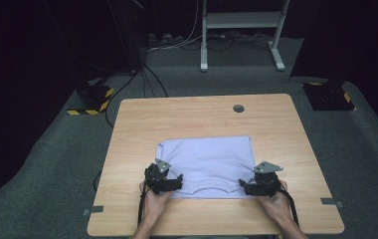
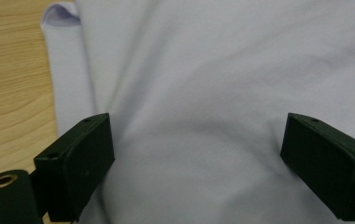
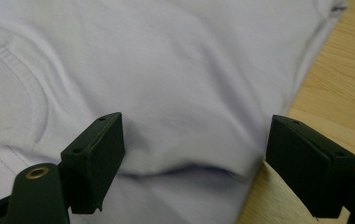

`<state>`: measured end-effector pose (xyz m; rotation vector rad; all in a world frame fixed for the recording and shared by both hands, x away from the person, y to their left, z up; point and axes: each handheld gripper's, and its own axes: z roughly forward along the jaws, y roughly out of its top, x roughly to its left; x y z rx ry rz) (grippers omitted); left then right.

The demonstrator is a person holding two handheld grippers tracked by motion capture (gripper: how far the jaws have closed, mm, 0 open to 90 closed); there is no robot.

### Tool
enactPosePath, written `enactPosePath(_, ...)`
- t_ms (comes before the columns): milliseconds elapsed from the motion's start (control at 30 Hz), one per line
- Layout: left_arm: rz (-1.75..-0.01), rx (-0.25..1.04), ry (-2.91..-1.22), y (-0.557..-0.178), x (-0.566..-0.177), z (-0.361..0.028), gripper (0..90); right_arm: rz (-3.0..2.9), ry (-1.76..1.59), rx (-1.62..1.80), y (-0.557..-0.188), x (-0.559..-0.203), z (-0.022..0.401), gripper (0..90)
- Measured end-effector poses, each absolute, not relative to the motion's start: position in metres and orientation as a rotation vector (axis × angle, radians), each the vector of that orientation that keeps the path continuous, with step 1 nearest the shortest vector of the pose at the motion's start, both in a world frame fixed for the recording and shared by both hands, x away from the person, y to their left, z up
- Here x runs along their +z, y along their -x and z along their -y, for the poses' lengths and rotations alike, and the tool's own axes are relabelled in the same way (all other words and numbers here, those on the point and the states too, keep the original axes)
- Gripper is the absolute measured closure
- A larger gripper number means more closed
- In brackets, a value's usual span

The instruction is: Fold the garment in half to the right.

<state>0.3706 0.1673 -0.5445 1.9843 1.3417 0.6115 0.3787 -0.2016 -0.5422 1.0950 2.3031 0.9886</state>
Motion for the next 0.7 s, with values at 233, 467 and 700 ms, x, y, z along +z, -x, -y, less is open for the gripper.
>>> enactPosePath(233, -1.351, 0.600, -1.891, -0.380, -0.528, -0.171, 8.3, -2.229, -1.163, 1.051, -0.380, -0.531, 0.208, 18.8)
enactPosePath(467, -1.405, 0.614, -1.997, -0.410, -0.540, -0.161, 8.3, -2.267, -1.133, 1.022, -0.411, -0.527, 0.174, 18.5)
enactPosePath(700, -1.441, 0.598, -1.973, -0.407, -0.537, -0.187, 7.0, -2.305, -1.165, 0.994, -0.416, -0.537, 0.191, 18.6)
